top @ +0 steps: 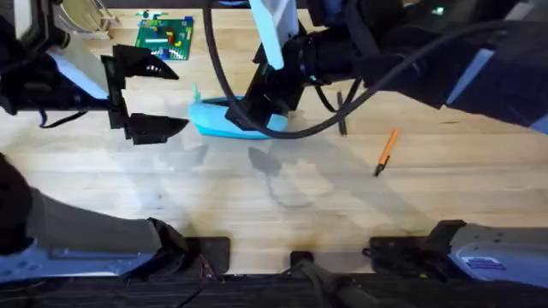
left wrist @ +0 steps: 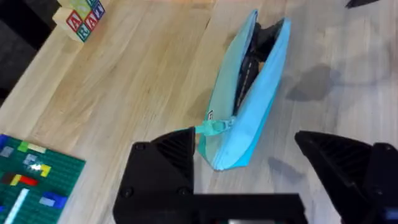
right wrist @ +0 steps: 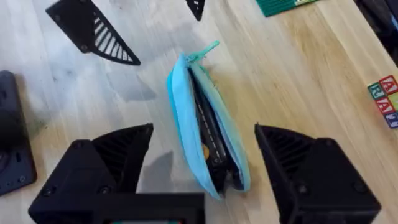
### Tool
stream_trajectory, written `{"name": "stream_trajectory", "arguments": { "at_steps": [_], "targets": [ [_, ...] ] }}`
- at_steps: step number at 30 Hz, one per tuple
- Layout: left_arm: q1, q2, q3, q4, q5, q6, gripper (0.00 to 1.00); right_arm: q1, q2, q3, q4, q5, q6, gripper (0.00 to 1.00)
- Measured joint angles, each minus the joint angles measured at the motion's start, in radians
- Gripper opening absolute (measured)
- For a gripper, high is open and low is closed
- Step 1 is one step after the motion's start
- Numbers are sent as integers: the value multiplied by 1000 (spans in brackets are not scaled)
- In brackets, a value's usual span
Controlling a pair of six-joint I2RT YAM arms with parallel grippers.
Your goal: Unzip the bag, pick up the pens from the table one at a time and place them inside, then zip the bag closed.
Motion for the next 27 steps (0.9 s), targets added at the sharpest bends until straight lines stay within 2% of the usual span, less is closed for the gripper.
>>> {"name": "stream_trajectory", "arguments": {
  "at_steps": [4, 8, 20, 21, 24, 25, 27],
  "targets": [
    [0, -82, 0, -16, -29, -19, 996, -5, -12, 0, -29, 0, 0, 997],
    [0, -162, 0, -18, -50, -95, 996, -20, -26, 0, -58, 0, 0, 967],
    [0, -451, 0, -65, -125, -380, 996, -82, -39, 0, -165, 0, 0, 661],
    [0, -476, 0, -72, -126, -402, 996, -83, -39, 0, -177, 1, -3, 594],
    [0, -544, 0, -110, -129, -443, 996, -83, -39, 0, -208, 2, -24, 178],
    [0, -564, 0, -123, -130, -452, 996, -83, -39, 0, -216, 2, -26, 70],
    [0, -603, 0, -146, -130, -463, 995, -83, -39, 0, -222, 3, -38, 33]
  ]
}}
